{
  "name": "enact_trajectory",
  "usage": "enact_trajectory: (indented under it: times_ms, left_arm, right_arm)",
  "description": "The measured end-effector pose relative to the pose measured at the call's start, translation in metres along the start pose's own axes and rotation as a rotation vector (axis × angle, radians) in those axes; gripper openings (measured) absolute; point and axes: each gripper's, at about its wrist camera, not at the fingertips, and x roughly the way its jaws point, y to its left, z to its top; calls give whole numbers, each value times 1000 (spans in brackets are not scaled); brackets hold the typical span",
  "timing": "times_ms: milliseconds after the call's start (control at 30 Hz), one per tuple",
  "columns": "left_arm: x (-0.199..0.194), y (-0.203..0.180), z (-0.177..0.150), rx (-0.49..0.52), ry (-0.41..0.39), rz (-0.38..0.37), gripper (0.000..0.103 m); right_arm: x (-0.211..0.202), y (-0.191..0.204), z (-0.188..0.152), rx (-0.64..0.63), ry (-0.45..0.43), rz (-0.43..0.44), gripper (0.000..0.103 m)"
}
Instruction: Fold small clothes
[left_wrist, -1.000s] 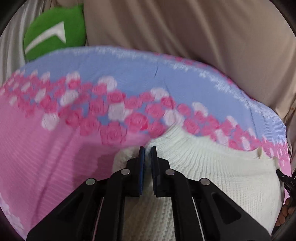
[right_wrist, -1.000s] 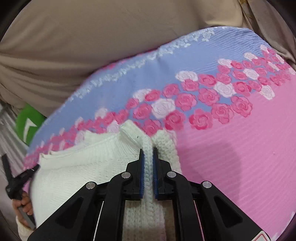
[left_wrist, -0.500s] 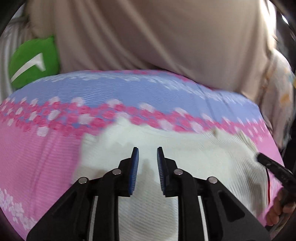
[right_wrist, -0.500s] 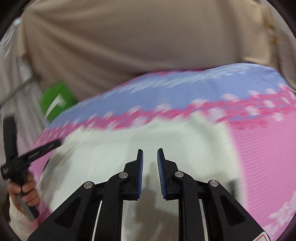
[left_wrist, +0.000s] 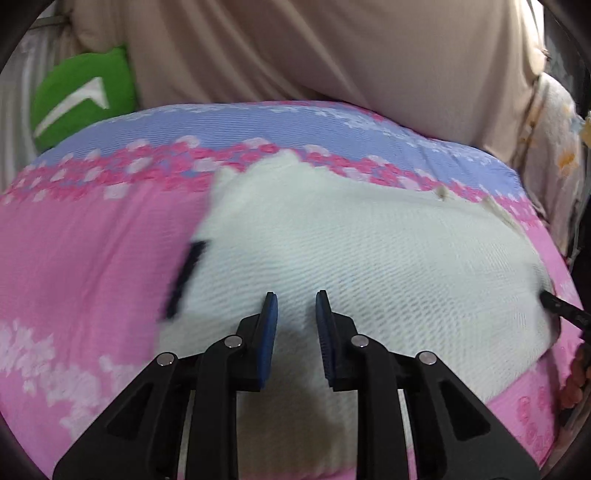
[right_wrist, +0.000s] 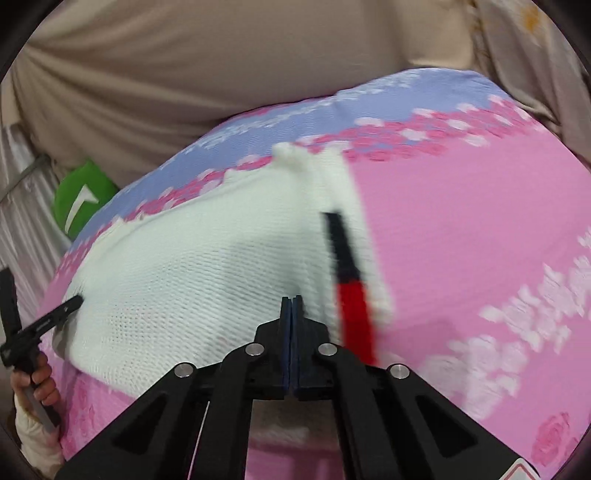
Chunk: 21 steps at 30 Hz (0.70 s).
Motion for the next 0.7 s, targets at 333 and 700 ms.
enact_trajectory:
  times_ms: [333, 700]
  left_arm:
    - [15, -9, 76, -29, -25, -16, 20]
    - [84, -5, 81, -30, 37, 53, 21]
  right_arm:
    - [21, 41, 84, -86, -61, -5, 13]
    - [104, 0, 123, 37, 63, -43, 0]
